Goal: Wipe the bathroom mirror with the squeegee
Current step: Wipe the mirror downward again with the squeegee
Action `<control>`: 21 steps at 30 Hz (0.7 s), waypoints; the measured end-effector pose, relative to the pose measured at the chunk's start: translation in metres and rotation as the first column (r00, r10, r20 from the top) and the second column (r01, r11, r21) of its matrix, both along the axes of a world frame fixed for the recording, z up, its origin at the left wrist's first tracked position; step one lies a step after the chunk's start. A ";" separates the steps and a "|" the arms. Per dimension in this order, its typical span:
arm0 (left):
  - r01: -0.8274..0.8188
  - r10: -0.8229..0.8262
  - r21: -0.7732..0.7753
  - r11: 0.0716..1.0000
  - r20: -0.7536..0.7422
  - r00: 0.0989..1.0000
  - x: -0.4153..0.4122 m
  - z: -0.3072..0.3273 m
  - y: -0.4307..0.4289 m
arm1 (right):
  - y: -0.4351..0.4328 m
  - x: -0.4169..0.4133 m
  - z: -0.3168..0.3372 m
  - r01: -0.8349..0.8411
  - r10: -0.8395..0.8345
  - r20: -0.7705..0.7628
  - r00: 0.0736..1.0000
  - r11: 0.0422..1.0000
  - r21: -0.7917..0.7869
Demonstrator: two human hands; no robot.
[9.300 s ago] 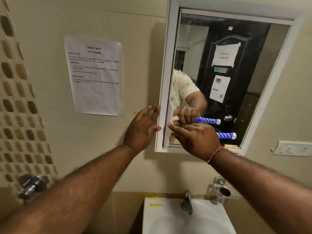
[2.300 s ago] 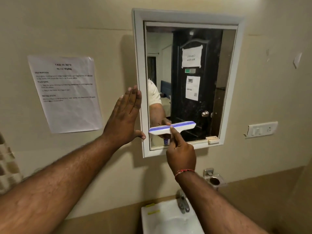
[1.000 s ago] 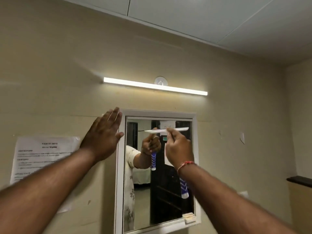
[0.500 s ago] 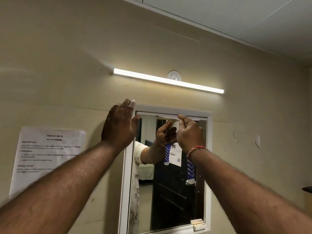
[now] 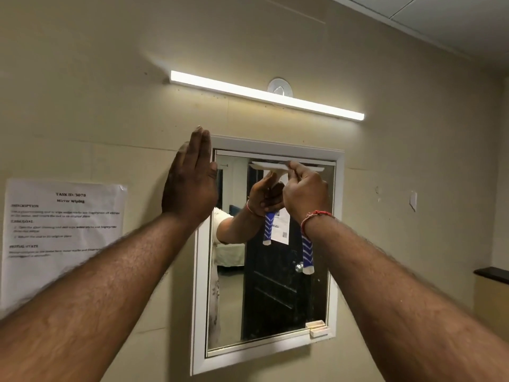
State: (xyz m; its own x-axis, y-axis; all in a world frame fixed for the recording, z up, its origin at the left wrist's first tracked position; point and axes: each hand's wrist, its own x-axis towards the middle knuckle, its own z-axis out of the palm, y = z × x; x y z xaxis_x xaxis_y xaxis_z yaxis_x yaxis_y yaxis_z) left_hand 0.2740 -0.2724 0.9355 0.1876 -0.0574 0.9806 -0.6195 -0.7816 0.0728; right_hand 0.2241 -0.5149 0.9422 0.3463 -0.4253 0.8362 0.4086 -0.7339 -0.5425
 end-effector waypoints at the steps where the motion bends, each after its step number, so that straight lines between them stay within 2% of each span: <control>1: 0.026 -0.026 0.006 1.000 0.005 1.000 0.000 -0.005 0.000 | -0.001 0.000 -0.006 0.009 -0.009 -0.021 1.000 1.000 0.009; 6: 0.121 -0.120 -0.025 0.992 0.042 0.992 -0.002 -0.024 -0.002 | -0.011 -0.007 -0.046 -0.075 0.081 -0.099 0.992 0.995 0.059; 11: 0.027 -0.027 -0.059 0.998 -0.001 1.000 0.001 -0.041 -0.012 | -0.015 -0.018 -0.087 -0.132 0.155 -0.175 0.972 0.982 0.139; 18: 0.031 -0.033 -0.106 0.994 -0.019 0.999 -0.005 -0.103 -0.022 | -0.004 -0.034 -0.183 -0.110 0.131 -0.357 0.925 0.991 0.079; 21: 0.026 -0.032 -0.107 0.994 -0.055 0.998 -0.007 -0.125 -0.026 | -0.003 -0.036 -0.225 -0.037 0.063 -0.403 0.913 0.997 0.073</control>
